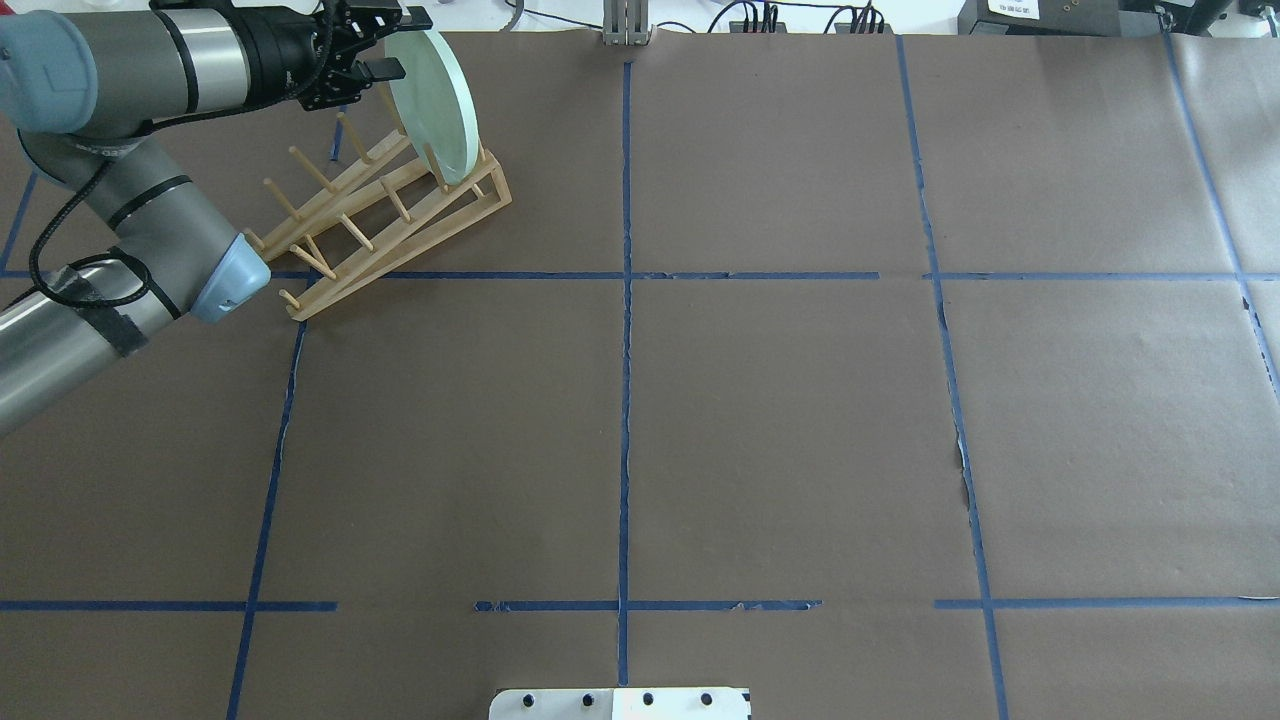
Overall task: Place plate on rack
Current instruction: 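Open the left gripper and withdraw it away from the rack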
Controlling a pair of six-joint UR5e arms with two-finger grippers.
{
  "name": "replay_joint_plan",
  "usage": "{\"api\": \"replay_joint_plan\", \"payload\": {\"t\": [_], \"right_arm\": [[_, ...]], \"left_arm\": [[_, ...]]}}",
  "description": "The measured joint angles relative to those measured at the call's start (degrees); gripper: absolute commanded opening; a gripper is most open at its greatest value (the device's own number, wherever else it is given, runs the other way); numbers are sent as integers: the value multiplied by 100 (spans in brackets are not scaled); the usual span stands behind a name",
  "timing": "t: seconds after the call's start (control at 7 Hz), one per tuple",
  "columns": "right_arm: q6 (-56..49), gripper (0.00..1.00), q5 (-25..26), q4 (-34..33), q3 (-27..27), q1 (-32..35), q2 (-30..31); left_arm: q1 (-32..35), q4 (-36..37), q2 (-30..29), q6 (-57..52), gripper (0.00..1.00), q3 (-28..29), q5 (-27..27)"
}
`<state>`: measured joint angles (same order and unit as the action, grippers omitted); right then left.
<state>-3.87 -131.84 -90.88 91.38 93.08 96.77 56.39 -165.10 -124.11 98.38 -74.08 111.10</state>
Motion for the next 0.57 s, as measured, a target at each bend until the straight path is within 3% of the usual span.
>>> {"api": "replay_joint_plan", "payload": {"t": [0.14,0.29,0.57], "right_arm": [[0,100,0,0,1,0,0],[0,100,0,0,-2,0,0],[0,100,0,0,-2,0,0]], "left_arm": [[297,978,17,-476,100,-321,689],[618,2398,153,-1340,100,-906,1296],[1117,5271,738,-3759,100,-2259,1683]]}}
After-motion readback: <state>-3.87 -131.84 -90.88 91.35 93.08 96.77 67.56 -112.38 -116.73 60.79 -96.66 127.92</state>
